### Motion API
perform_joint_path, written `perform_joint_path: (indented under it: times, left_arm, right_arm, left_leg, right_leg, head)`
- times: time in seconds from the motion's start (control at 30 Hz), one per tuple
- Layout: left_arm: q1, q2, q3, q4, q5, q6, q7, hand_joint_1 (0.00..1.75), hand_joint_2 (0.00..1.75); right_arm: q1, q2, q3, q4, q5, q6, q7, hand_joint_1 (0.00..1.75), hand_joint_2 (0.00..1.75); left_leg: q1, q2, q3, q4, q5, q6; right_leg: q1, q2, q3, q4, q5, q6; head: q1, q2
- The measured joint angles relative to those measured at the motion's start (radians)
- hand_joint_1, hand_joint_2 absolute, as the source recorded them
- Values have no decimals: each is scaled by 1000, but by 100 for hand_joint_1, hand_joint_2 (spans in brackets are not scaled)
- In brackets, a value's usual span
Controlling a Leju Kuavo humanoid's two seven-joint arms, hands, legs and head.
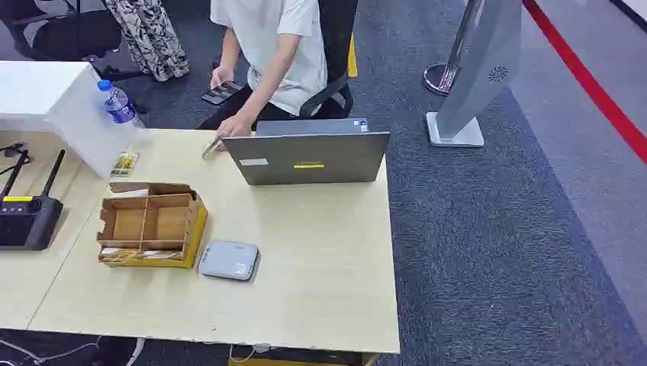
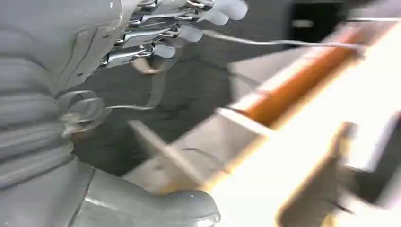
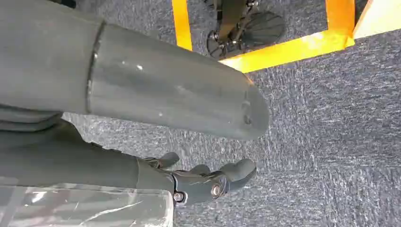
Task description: Pass the card to the sensor for recognition and then transmit it.
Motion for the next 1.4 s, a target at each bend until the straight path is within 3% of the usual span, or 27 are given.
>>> perform_joint_path:
  times: [0.3,0.67,1.4]
  left_arm:
    - [-58,34,-121,-268,-126,87,-18,0,175]
    - [-161,94,-360,-415,-407,199,38,0,175]
    - [-416,168,-858,-467,-952,114,351,0,175]
  right_arm:
    - [-8,0,0,4,51,0,17,0,0]
    - [-18,0,3,8,104,3,43,0,0]
    - [-46,0,26,13,240,4,92,0,0]
  left_leg:
    - [0,0,0,0,0,0]
    - [0,0,1,0,1,0]
    - [0,1,0,1,2,1]
  right_leg:
    - [0,0,0,0,1,0]
    - [0,1,0,0,1,0]
    - [0,1,0,0,2,-1]
  head:
    - [-1,0]
    - [-1,0]
    - [-1,0]
